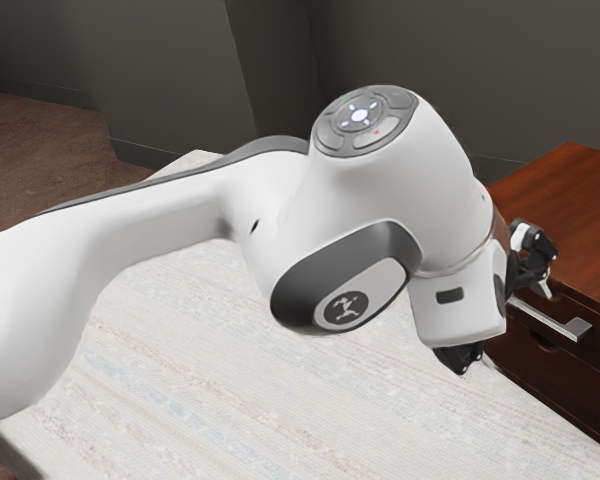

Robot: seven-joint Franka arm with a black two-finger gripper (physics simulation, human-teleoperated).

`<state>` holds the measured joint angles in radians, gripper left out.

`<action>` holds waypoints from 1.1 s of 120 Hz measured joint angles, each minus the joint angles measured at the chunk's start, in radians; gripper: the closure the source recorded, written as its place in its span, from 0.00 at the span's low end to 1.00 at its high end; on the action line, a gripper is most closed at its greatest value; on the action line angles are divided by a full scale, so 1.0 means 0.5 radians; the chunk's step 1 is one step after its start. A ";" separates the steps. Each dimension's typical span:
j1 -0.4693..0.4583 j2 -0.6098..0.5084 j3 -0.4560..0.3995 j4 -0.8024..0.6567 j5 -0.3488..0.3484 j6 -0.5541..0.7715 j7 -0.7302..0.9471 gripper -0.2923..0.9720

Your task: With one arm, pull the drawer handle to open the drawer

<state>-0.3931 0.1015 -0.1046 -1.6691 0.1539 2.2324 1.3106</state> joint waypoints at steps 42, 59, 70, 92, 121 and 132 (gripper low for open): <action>-0.004 0.100 0.013 0.014 0.056 0.046 -0.004 0.23; 0.007 0.150 0.016 0.049 0.065 0.062 -0.007 0.23; 0.032 0.162 0.031 0.044 0.066 0.068 -0.008 0.23; 0.049 0.191 0.037 0.029 0.085 0.084 -0.012 0.23; 0.049 0.239 0.037 0.050 0.105 0.110 -0.016 0.23; 0.050 0.257 0.037 0.051 0.108 0.125 -0.018 0.23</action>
<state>-0.3681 0.2301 -0.0859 -1.6435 0.2076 2.2947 1.3018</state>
